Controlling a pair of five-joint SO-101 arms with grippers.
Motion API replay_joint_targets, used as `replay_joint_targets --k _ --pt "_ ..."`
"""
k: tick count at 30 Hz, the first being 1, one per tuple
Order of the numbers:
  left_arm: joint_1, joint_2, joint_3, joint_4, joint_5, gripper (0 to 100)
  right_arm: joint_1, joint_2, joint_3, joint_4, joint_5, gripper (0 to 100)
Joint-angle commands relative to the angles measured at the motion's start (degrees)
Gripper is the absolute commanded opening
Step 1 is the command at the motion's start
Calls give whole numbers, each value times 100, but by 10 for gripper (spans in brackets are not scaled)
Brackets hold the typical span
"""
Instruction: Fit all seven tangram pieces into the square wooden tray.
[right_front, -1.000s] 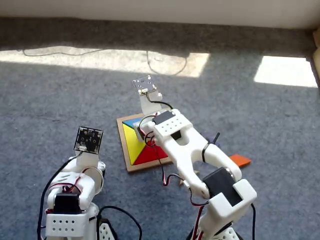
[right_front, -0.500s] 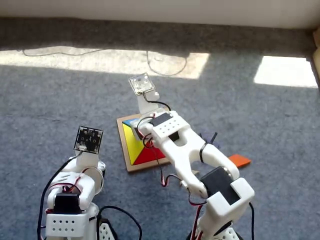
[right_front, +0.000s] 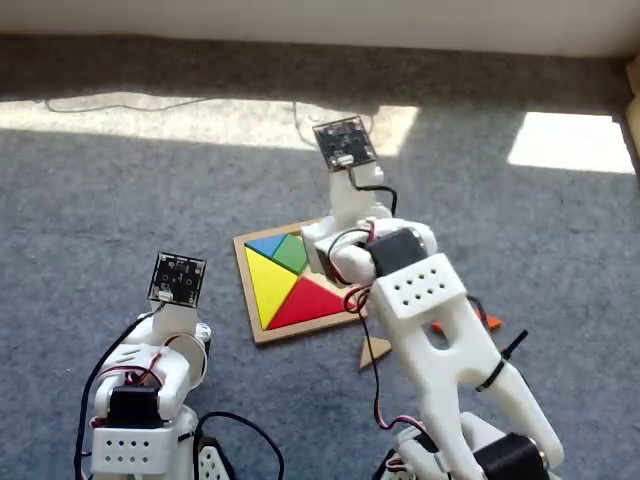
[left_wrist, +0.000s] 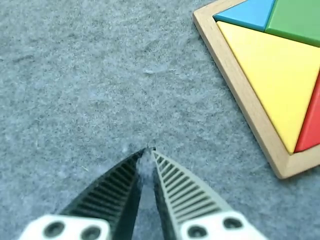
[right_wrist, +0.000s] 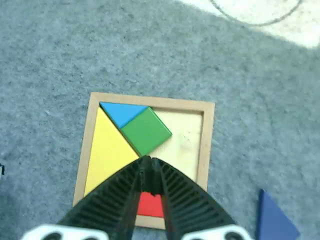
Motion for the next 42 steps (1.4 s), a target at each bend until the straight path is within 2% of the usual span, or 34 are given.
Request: replay_joint_targets --k 1,6,9,20,28,33,42 --pt "-75 -233 119 -9 -18 7 347 -593 4 699 -53 29" --pt "-75 -233 119 -9 -18 7 549 -760 637 1473 -62 167" --pt "-75 -233 119 -9 -18 7 541 -743 1200 1464 -79 195" --pt "-66 -233 119 -9 -18 7 523 -743 2334 514 -2576 199" --pt "-66 -233 119 -9 -18 7 497 -734 3389 -374 -2664 199" --pt "-57 -233 119 -9 -18 7 295 -725 3398 -347 -2936 199" --pt "-48 -233 119 -9 -18 7 -75 -716 3389 -374 -2989 196"
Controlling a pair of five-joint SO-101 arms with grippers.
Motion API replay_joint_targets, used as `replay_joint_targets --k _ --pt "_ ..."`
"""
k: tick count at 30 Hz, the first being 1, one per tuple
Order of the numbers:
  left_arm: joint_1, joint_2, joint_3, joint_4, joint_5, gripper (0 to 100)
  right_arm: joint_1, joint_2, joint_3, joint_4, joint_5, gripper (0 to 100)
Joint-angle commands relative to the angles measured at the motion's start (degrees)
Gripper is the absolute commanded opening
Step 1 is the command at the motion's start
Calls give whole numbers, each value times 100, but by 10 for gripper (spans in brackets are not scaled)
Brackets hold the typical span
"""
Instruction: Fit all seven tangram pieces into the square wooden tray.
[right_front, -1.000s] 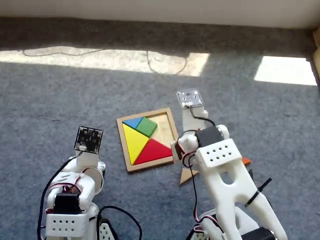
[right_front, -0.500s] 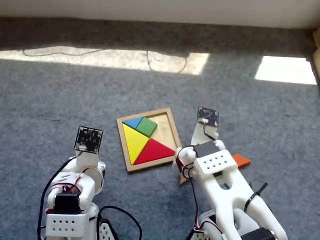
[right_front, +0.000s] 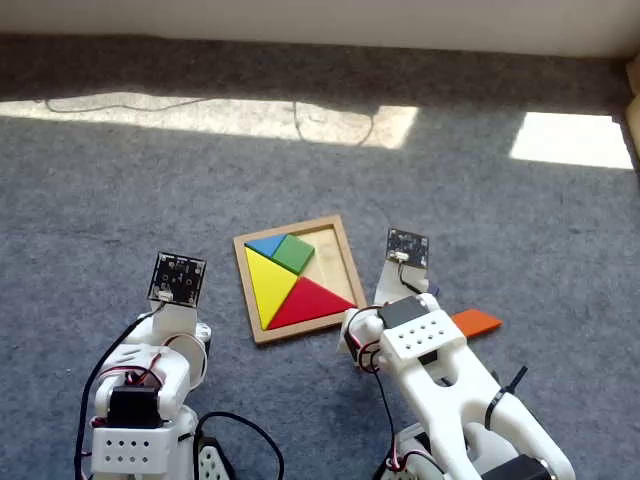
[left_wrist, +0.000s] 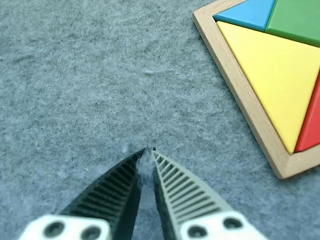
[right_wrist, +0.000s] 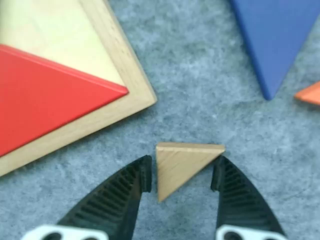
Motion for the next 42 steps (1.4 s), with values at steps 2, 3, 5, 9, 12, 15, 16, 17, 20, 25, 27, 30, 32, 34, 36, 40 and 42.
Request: replay_joint_targets --k 2,3,5,9,12,15,16,17,20,25,27,30,32,34,36,40,42 --pt "-48 -233 119 -9 -18 7 -163 -154 -31 -92 -79 195" --pt "-48 -233 119 -9 -18 7 -163 -154 -31 -92 -79 194" --pt "-48 -233 119 -9 -18 7 -163 -154 -31 -92 -79 194" --pt "-48 -233 119 -9 -18 7 -136 -40 -31 -101 -79 194" --pt "-48 -233 119 -9 -18 6 -110 409 -40 -127 -79 194" --pt "-48 -233 119 -9 -18 6 154 1007 -40 -681 -79 194" --pt "-48 -233 119 -9 -18 6 268 1147 -40 -857 -79 194" --pt "-48 -233 119 -9 -18 6 391 1288 -48 -963 -79 194" --pt "-48 -233 119 -9 -18 6 620 1376 -365 -945 -176 194" --pt "-48 -233 119 -9 -18 6 629 1385 -611 -708 -466 194" --pt "-48 -233 119 -9 -18 6 655 1420 -620 -708 -448 194" --pt "-48 -233 119 -9 -18 6 664 1429 -593 -708 -448 194" --pt "-48 -233 119 -9 -18 6 664 1429 -593 -708 -440 186" --pt "-57 -233 119 -9 -18 6 664 1429 -585 -708 -440 135" --pt "-57 -233 119 -9 -18 6 664 1429 -611 -708 -431 73" --pt "-57 -233 119 -9 -18 6 708 1376 -629 -708 -44 46" --pt "-57 -233 119 -9 -18 6 875 1376 -629 -708 149 46"
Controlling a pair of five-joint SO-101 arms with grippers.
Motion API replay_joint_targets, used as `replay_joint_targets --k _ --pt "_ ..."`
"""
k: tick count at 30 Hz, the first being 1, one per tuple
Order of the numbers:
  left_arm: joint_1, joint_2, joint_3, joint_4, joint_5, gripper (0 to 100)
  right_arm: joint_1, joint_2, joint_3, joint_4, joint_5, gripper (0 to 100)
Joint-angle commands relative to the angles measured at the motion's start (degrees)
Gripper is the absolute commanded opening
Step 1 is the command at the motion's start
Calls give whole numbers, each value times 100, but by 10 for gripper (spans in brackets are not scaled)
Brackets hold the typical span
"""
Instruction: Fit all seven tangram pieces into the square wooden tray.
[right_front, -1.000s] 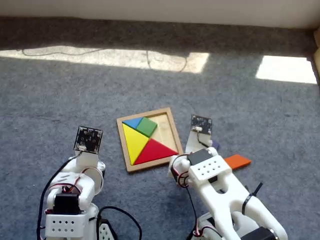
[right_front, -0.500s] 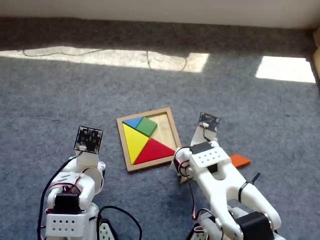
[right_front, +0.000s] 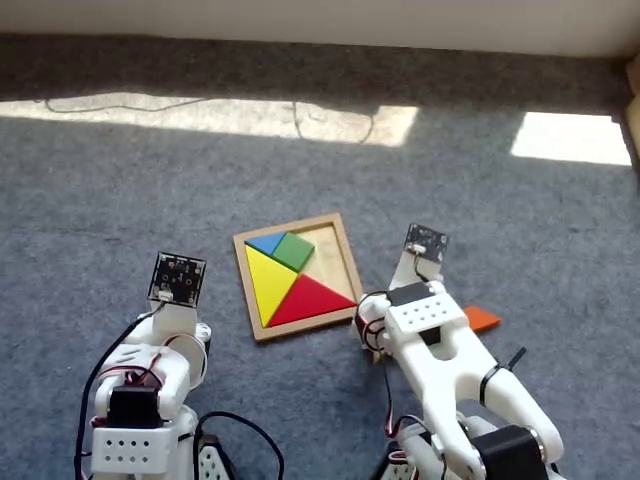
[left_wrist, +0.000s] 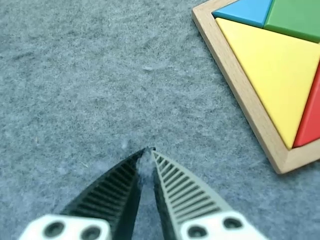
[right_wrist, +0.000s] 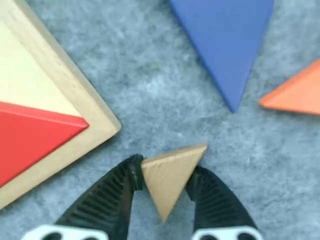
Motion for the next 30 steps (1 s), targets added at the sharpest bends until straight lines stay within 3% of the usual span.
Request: replay_joint_targets --k 1,8,22,30 --pt "-57 -233 119 -9 -18 6 277 40 -277 -127 422 46" --pt "-57 -233 119 -9 -18 6 760 -57 -286 -127 1556 46" --pt "-66 -233 119 -9 -18 6 734 -2237 -286 558 3147 46" --pt "-57 -233 119 -9 -18 6 136 -2237 -1015 523 3982 46"
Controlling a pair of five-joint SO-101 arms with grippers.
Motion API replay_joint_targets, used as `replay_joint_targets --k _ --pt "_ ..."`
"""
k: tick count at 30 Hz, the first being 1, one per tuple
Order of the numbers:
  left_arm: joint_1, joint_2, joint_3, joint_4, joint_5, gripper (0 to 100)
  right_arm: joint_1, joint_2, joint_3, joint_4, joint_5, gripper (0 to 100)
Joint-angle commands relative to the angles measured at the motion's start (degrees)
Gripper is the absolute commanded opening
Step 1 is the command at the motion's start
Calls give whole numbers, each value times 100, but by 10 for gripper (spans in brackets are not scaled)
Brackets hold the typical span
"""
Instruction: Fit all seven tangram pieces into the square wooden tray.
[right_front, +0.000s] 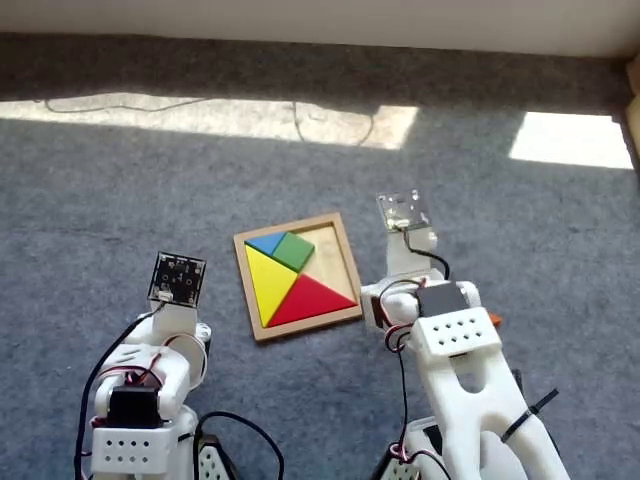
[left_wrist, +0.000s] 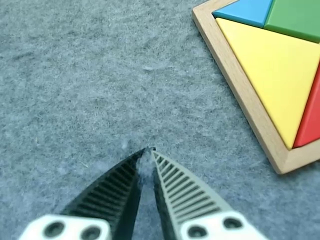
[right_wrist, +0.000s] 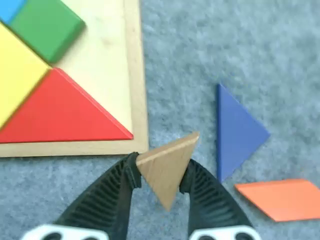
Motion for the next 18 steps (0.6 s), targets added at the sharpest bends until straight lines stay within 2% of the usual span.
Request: replay_joint_targets --k 1,8,18 --pt "-57 -233 119 -9 -18 6 -382 -180 -752 4 308 46" --pt "-48 -233 119 -9 -18 6 -1138 110 -1288 4 510 46" --pt "-57 -233 119 -9 -18 7 -1156 2826 -2993 4 510 46"
